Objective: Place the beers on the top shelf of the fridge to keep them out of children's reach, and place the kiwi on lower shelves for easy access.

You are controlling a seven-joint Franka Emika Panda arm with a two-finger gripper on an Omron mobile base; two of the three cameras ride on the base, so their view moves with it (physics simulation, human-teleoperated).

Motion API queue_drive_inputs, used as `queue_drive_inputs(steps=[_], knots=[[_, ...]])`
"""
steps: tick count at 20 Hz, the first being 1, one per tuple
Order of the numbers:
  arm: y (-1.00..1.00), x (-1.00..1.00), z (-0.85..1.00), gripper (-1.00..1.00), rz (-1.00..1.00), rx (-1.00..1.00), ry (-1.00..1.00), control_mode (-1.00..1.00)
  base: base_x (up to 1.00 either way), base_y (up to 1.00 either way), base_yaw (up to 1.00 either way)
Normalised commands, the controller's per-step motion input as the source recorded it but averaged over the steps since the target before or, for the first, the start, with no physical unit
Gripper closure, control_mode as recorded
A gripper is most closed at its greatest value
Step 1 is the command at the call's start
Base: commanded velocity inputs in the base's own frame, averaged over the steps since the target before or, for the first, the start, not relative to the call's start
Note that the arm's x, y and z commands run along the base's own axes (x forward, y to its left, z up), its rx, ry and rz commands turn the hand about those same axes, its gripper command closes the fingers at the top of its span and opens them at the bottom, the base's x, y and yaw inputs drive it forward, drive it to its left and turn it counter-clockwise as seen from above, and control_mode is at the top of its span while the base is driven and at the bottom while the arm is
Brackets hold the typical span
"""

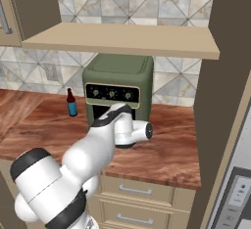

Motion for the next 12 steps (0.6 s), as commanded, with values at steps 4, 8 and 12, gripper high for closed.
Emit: queue_drive_inputs(steps=[4, 8, 12], knots=[[0.00, 0.18, -0.07, -1.00, 0.00, 0.00, 0.00, -1.00, 0.00, 0.00, 0.00], [0.00, 0.16, -0.05, -1.00, 0.00, 0.00, 0.00, -1.00, 0.00, 0.00, 0.00], [0.00, 0.09, -0.10, -1.00, 0.00, 0.00, 0.00, -1.00, 0.00, 0.00, 0.00]])
